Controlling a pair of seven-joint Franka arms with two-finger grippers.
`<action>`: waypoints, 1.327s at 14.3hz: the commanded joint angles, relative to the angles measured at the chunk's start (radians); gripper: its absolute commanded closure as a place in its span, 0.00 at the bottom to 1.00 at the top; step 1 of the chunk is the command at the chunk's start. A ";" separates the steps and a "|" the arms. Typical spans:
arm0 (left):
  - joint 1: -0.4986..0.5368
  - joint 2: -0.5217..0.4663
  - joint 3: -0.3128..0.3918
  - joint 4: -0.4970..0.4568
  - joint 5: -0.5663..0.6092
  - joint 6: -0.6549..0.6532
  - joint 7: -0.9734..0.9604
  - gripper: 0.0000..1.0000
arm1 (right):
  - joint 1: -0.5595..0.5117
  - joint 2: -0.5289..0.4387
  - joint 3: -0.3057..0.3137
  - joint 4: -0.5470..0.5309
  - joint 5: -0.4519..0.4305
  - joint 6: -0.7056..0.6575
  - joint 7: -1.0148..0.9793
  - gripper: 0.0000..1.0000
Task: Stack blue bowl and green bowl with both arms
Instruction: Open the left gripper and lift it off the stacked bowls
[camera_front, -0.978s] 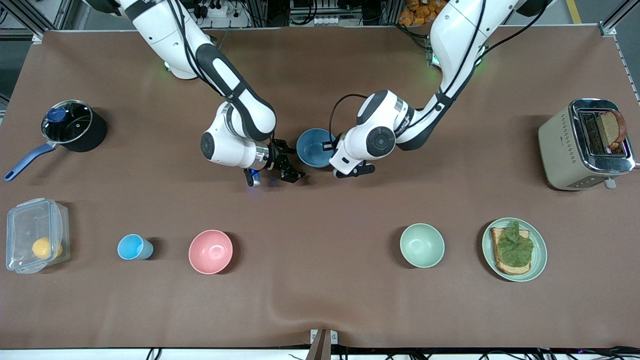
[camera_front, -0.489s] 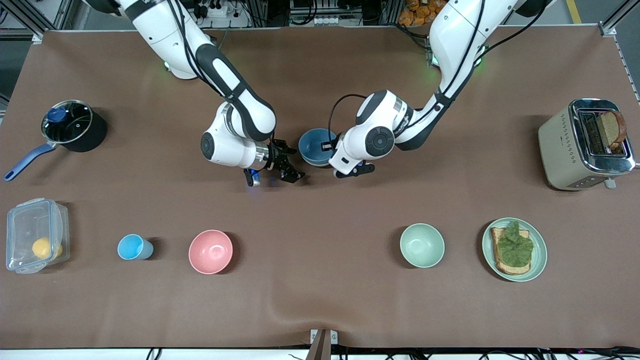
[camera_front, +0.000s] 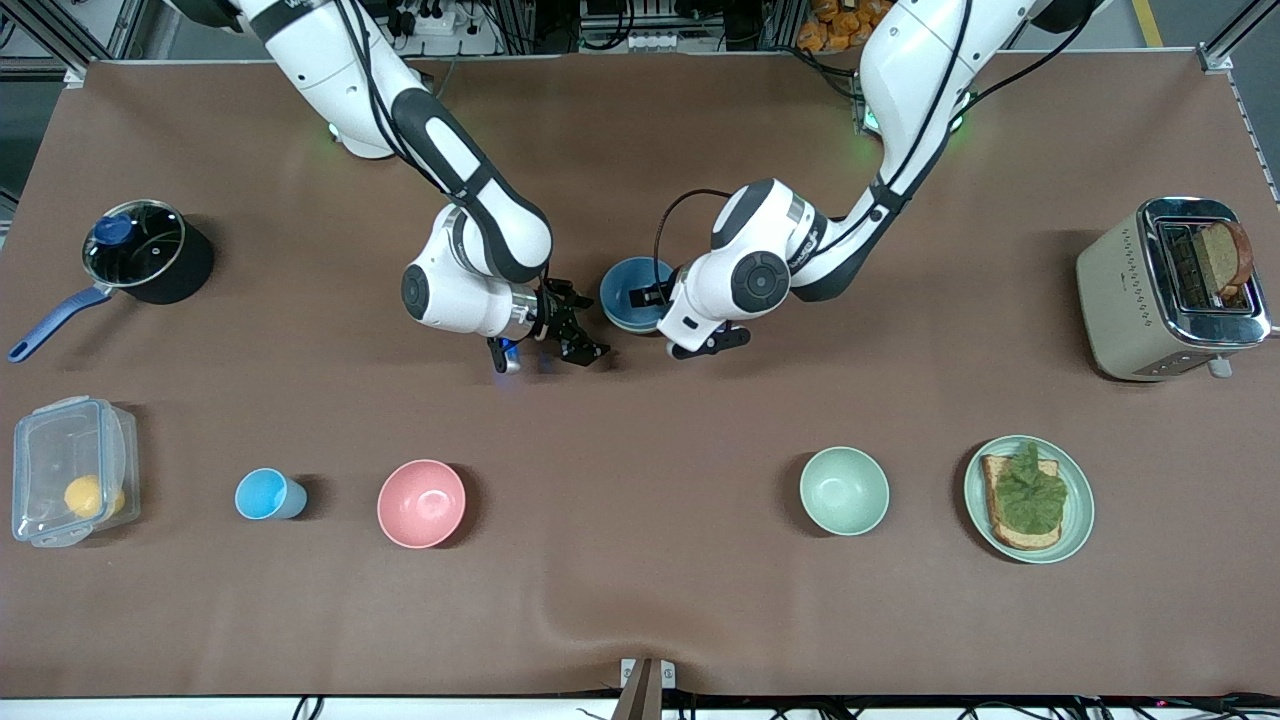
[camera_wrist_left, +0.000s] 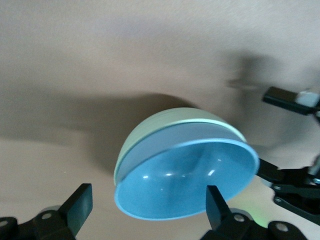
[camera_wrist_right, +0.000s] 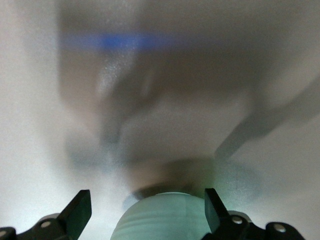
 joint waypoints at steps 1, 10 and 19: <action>0.004 -0.077 0.010 -0.009 -0.012 -0.042 -0.026 0.00 | 0.001 0.014 0.002 0.014 0.032 0.007 -0.024 0.00; 0.130 -0.282 0.018 0.066 0.101 -0.329 -0.023 0.00 | -0.040 -0.054 -0.003 0.009 0.015 -0.077 -0.020 0.00; 0.400 -0.497 0.018 0.202 0.218 -0.659 0.078 0.00 | -0.152 -0.117 -0.033 0.173 -0.307 -0.441 0.231 0.00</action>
